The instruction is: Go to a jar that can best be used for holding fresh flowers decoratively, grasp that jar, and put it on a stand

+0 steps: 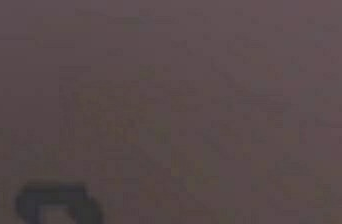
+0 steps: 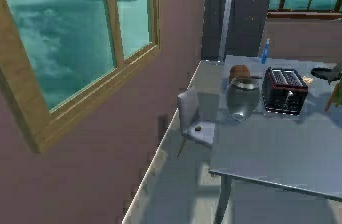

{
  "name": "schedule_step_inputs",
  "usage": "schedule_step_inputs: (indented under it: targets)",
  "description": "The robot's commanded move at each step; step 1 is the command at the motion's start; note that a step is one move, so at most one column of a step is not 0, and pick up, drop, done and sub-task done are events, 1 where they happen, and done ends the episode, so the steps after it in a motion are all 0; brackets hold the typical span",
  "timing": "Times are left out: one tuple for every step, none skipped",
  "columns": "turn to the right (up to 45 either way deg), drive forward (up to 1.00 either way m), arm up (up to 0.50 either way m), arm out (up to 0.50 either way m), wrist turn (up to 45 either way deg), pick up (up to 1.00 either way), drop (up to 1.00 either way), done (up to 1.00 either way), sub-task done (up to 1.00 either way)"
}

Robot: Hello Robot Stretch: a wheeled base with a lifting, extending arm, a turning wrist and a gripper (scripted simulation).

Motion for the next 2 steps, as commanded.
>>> schedule_step_inputs:
  targets:
    - [18.0,0.0,0.0,0.0,0.0,0.0,0.0,0.0,0.0]
    - [45.0,0.0,0.0,0.0,0.0,0.0,0.0,0.0,0.0]
